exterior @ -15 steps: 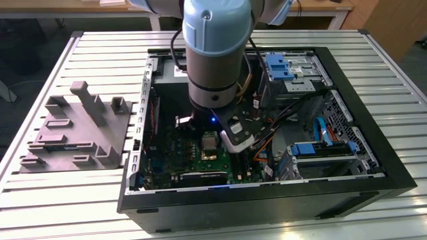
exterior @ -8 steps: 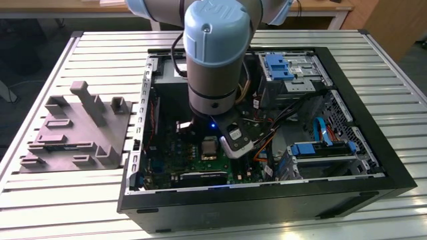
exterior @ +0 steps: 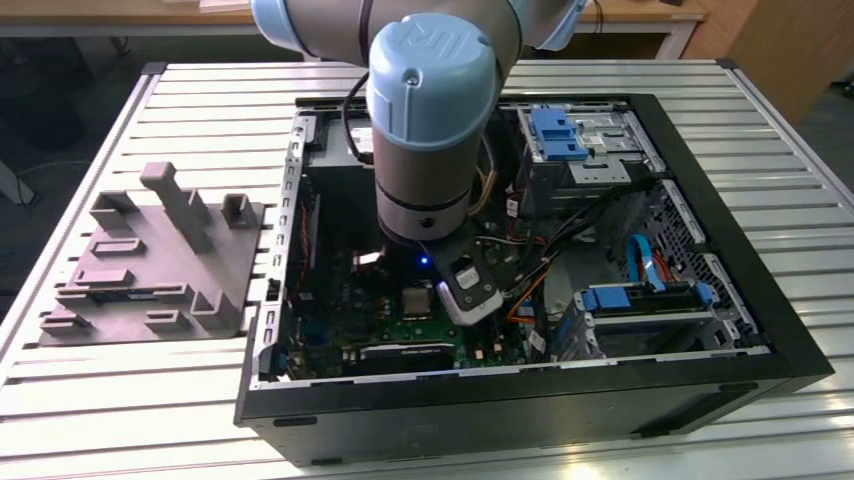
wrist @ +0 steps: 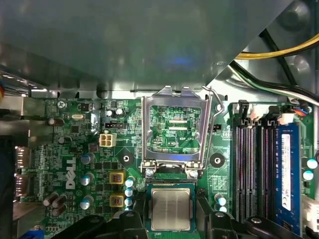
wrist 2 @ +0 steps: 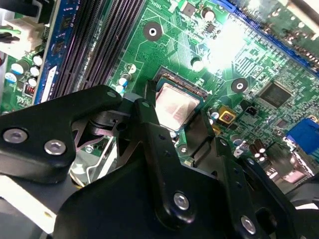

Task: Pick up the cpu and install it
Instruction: 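Place the cpu into insertion slot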

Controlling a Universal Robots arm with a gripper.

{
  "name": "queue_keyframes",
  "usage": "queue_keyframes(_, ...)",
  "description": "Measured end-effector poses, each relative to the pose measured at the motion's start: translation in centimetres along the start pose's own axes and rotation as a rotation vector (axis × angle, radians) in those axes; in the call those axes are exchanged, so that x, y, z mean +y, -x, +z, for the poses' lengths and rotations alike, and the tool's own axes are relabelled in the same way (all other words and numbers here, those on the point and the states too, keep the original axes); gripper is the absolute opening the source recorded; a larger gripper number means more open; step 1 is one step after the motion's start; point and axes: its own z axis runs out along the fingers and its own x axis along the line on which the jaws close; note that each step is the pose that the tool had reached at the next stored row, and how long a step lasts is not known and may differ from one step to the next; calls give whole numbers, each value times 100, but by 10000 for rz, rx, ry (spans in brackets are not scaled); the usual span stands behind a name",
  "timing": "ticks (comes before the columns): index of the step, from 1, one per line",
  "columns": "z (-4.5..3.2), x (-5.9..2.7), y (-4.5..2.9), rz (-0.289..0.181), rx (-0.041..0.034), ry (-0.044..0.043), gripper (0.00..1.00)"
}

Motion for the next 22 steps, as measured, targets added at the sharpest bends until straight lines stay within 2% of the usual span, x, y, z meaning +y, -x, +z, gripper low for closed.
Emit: queue_keyframes(22, 13, -14, 1, -1, -1, 2, 47)
